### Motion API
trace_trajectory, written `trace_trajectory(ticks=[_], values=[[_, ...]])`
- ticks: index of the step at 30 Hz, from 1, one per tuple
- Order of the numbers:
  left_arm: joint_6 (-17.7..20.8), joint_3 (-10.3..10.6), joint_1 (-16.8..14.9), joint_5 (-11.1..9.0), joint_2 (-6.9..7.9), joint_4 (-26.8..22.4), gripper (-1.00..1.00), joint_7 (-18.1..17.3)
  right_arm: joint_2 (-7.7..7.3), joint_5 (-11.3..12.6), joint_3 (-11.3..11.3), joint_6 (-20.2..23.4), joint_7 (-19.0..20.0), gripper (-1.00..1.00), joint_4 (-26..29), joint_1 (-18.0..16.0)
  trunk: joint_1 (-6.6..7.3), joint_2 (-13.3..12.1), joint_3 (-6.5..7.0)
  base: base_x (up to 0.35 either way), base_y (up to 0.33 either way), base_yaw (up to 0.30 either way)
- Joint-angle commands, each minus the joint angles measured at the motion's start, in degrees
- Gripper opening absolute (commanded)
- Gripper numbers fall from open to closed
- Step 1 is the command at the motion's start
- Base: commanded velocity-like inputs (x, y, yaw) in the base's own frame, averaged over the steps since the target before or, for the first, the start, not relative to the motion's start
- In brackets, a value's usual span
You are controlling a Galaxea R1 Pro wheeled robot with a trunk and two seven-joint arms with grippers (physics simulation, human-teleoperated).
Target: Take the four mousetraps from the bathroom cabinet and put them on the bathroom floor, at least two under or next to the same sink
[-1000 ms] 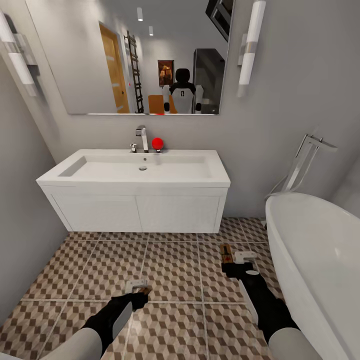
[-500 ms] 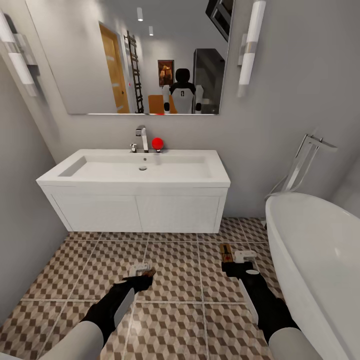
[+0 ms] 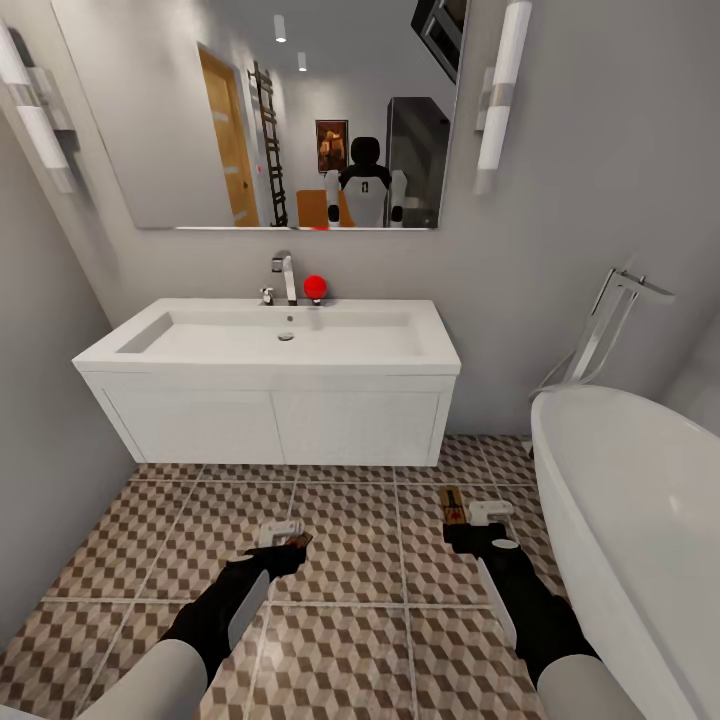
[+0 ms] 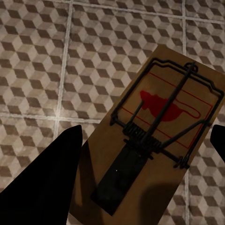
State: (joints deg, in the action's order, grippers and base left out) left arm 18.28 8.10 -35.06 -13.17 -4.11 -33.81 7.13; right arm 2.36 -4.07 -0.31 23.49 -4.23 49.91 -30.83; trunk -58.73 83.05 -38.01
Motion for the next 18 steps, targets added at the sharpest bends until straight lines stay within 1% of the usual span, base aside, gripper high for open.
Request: trace_trajectory(ticks=[1, 7, 18], values=[[0.3, 0.3, 0.0, -0.6, 0.04, -0.1, -1.0, 0.5, 0.03, -0.3, 0.0, 0.4, 0.0, -1.0, 0.1, 0.0, 0.0, 0.0, -0.05, 0.0, 0.0, 0.0], [0.3, 0.3, 0.0, -0.6, -0.02, -0.1, -1.0, 0.5, 0.02, -0.3, 0.0, 0.4, -0.1, -1.0, 0.2, 0.0, 0.0, 0.0, -0.05, 0.0, 0.0, 0.0], [0.3, 0.3, -0.1, -0.6, -0.02, -0.1, -1.0, 0.5, 0.18, -0.2, 0.0, 0.5, -0.1, -1.0, 0.5, 0.0, -2.41, 4.4, -2.15, 0.0, 0.0, 0.0]])
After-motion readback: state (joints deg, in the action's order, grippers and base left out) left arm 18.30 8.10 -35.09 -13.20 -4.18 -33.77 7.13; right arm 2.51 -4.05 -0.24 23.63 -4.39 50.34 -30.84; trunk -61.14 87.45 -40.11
